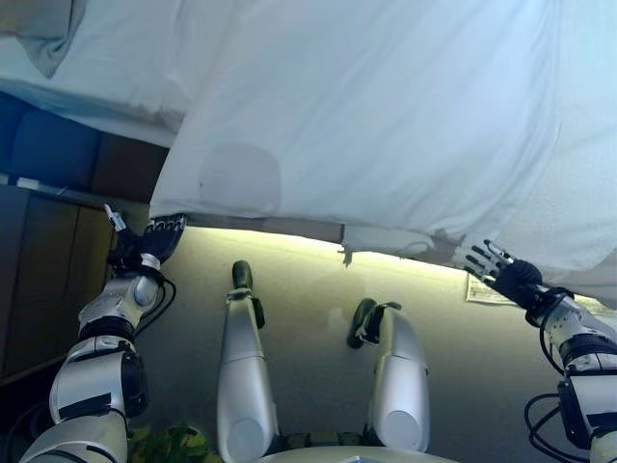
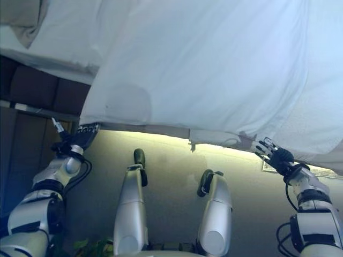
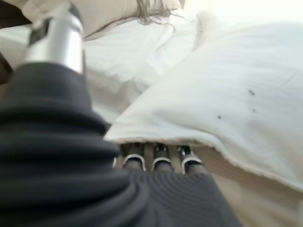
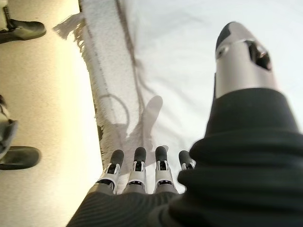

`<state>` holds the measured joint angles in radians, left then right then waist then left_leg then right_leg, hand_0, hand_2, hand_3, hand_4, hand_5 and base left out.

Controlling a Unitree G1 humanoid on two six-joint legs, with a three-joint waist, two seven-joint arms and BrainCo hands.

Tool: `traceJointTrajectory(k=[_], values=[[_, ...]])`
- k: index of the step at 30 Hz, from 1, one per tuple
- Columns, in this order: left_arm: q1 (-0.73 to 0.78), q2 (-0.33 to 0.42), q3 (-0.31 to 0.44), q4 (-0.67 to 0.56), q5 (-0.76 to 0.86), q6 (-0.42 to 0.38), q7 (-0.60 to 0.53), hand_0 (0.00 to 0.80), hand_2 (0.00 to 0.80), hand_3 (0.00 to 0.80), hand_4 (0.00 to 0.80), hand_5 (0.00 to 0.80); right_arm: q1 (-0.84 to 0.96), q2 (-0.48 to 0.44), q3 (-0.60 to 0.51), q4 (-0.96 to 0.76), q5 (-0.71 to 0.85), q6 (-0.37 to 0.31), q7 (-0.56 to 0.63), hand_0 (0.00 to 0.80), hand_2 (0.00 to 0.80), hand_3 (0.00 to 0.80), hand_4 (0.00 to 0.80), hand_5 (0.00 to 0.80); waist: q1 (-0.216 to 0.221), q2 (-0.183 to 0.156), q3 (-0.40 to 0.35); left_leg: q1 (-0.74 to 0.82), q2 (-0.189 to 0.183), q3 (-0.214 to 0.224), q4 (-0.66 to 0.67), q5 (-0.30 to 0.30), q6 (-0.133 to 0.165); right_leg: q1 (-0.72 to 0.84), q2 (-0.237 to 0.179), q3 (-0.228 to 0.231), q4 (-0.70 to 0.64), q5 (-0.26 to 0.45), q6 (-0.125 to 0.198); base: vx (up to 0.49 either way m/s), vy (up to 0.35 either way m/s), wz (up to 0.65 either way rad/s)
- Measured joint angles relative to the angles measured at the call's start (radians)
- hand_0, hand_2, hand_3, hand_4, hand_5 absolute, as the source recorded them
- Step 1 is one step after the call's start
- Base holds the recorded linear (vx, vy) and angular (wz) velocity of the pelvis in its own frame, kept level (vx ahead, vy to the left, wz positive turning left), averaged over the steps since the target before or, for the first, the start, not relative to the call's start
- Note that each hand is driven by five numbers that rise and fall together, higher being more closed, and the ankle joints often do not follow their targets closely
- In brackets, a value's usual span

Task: Make the bed neatly

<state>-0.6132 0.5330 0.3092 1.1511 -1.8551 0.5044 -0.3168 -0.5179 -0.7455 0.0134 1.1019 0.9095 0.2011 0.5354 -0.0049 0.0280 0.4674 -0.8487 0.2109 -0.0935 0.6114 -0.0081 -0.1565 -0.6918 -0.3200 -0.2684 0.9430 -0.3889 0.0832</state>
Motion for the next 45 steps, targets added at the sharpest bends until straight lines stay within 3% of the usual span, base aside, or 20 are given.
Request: traceJointTrajectory(k=[2, 6, 13, 16, 18, 21, 27, 32, 33, 34, 35, 36, 40, 45], values=[[0.002, -0.009, -0.001, -0.002, -0.008, -0.002, -0.004, 0.0, 0.0, 0.0, 0.0, 0.0, -0.015, -0.001, 0.0, -0.001, 0.009, 0.0, -0.01, 0.0, 0.0, 0.0, 0.0, 0.0, 0.007, 0.0, 0.0, -0.001, 0.001, -0.005, 0.005, 0.005, 0.003, 0.0, 0.004, 0.0, 0.005, -0.004, -0.002, 0.006, -0.073, 0.02], [0.003, -0.021, -0.025, -0.025, -0.012, -0.002, 0.001, 0.0, 0.0, 0.0, 0.0, 0.0, -0.034, 0.0, -0.001, 0.001, 0.027, -0.003, -0.021, 0.0, 0.0, 0.0, 0.0, 0.0, 0.021, 0.0, -0.001, -0.002, -0.003, -0.014, 0.024, 0.012, -0.037, 0.009, 0.001, 0.003, 0.023, -0.015, -0.002, 0.009, -0.092, 0.09], [0.043, -0.078, -0.042, -0.064, -0.011, -0.004, 0.034, 0.0, 0.0, 0.0, 0.0, 0.0, -0.026, 0.033, -0.002, -0.007, 0.046, -0.007, -0.023, 0.0, 0.0, 0.0, 0.0, 0.0, 0.024, -0.002, -0.003, 0.039, -0.009, -0.016, -0.03, 0.032, -0.034, 0.056, 0.003, 0.005, 0.008, -0.029, 0.011, 0.032, -0.115, 0.15], [0.084, -0.121, -0.041, -0.061, 0.025, -0.003, 0.02, 0.0, 0.0, 0.0, 0.0, 0.0, 0.009, 0.042, -0.002, -0.026, 0.046, -0.008, -0.03, 0.0, 0.0, 0.0, 0.0, 0.0, 0.025, -0.007, -0.014, 0.084, 0.002, 0.011, -0.097, 0.032, -0.029, 0.092, 0.0, -0.014, -0.02, -0.032, 0.001, 0.071, -0.11, 0.21], [0.126, -0.142, -0.041, -0.038, 0.06, -0.001, 0.002, 0.0, 0.0, 0.0, 0.0, 0.0, 0.017, 0.051, -0.007, -0.032, 0.046, -0.011, -0.034, 0.0, 0.0, 0.0, 0.0, 0.0, 0.027, -0.007, -0.037, 0.091, 0.007, 0.006, -0.033, 0.02, -0.023, 0.108, 0.002, -0.023, -0.018, -0.037, -0.003, 0.045, -0.107, -0.06], [0.173, -0.144, -0.021, 0.039, 0.098, -0.033, 0.004, 0.0, 0.0, 0.0, 0.0, 0.0, 0.048, 0.078, -0.015, -0.033, 0.051, -0.021, -0.039, 0.0, 0.0, 0.0, 0.0, 0.0, 0.027, -0.023, -0.071, 0.097, 0.0, 0.009, -0.021, 0.018, -0.037, 0.128, 0.002, -0.016, -0.018, -0.037, 0.006, 0.059, -0.092, 0.07], [0.322, -0.136, 0.003, 0.095, 0.153, -0.08, 0.003, 0.0, 0.0, 0.0, 0.0, 0.0, 0.08, 0.138, -0.046, -0.023, 0.054, -0.021, -0.033, 0.0, 0.0, 0.0, 0.0, 0.0, 0.056, -0.049, -0.11, 0.146, -0.001, 0.033, -0.059, 0.018, -0.016, 0.193, -0.01, 0.002, -0.045, -0.042, 0.011, 0.016, -0.088, 0.21], [0.377, -0.143, 0.008, 0.129, 0.194, -0.086, -0.007, 0.0, 0.0, 0.0, 0.0, 0.0, 0.11, 0.208, -0.06, 0.003, 0.055, -0.028, -0.027, 0.0, 0.0, 0.0, 0.0, 0.0, 0.077, -0.095, -0.141, 0.208, 0.003, 0.068, -0.145, 0.02, -0.015, 0.245, -0.014, -0.004, -0.094, -0.038, 0.026, 0.055, -0.127, 0.17], [0.386, -0.144, 0.008, 0.136, 0.207, -0.087, -0.01, 0.0, 0.0, 0.0, 0.0, 0.0, 0.122, 0.229, -0.067, 0.003, 0.055, -0.031, -0.025, 0.0, 0.0, 0.0, 0.0, 0.0, 0.077, -0.106, -0.15, 0.226, 0.007, 0.079, -0.162, 0.018, -0.017, 0.262, -0.016, -0.011, -0.117, -0.027, 0.025, 0.089, -0.139, -0.01], [0.393, -0.146, 0.007, 0.144, 0.227, -0.086, -0.015, 0.0, 0.0, 0.0, 0.0, 0.0, 0.137, 0.24, -0.073, 0.004, 0.055, -0.035, -0.024, 0.0, 0.0, 0.0, 0.0, 0.0, 0.079, -0.114, -0.156, 0.223, 0.01, 0.074, -0.088, -0.004, -0.009, 0.273, -0.027, -0.019, -0.132, -0.019, 0.027, 0.111, -0.144, -0.23], [0.409, -0.153, 0.007, 0.156, 0.241, -0.088, -0.019, 0.0, 0.0, 0.0, 0.0, 0.0, 0.158, 0.25, -0.08, 0.003, 0.055, -0.042, -0.022, 0.0, 0.0, 0.0, 0.0, 0.0, 0.085, -0.111, -0.163, 0.241, 0.019, 0.06, -0.015, -0.024, -0.012, 0.287, -0.03, -0.021, -0.143, -0.007, 0.044, 0.123, -0.133, -0.28], [0.429, -0.165, 0.008, 0.164, 0.267, -0.095, -0.019, 0.0, 0.0, 0.0, 0.0, 0.0, 0.178, 0.257, -0.083, -0.003, 0.055, -0.05, -0.02, 0.0, 0.0, 0.0, 0.0, 0.0, 0.079, -0.093, -0.177, 0.281, 0.033, 0.059, -0.047, -0.062, -0.032, 0.313, -0.016, -0.027, -0.169, 0.007, 0.061, 0.124, -0.113, -0.05], [0.446, -0.166, 0.01, 0.156, 0.349, -0.117, -0.042, 0.0, 0.0, 0.0, 0.0, 0.0, 0.29, 0.292, -0.084, 0.013, 0.05, -0.046, -0.017, 0.0, 0.0, 0.0, 0.0, 0.0, 0.068, -0.114, -0.222, 0.398, 0.022, 0.097, -0.224, 0.012, -0.018, 0.435, 0.014, 0.0, -0.362, 0.085, 0.089, 0.167, -0.089, 0.14], [0.522, -0.204, -0.017, 0.152, 0.548, -0.218, -0.05, 0.0, 0.0, 0.0, 0.0, 0.0, 0.379, 0.32, -0.092, 0.028, -0.004, -0.046, -0.016, 0.0, 0.0, 0.0, 0.0, 0.0, 0.062, -0.086, -0.361, 0.605, 0.027, 0.174, -0.483, 0.091, -0.004, 0.633, 0.066, -0.018, -0.685, 0.216, 0.096, 0.223, -0.014, -0.17]])
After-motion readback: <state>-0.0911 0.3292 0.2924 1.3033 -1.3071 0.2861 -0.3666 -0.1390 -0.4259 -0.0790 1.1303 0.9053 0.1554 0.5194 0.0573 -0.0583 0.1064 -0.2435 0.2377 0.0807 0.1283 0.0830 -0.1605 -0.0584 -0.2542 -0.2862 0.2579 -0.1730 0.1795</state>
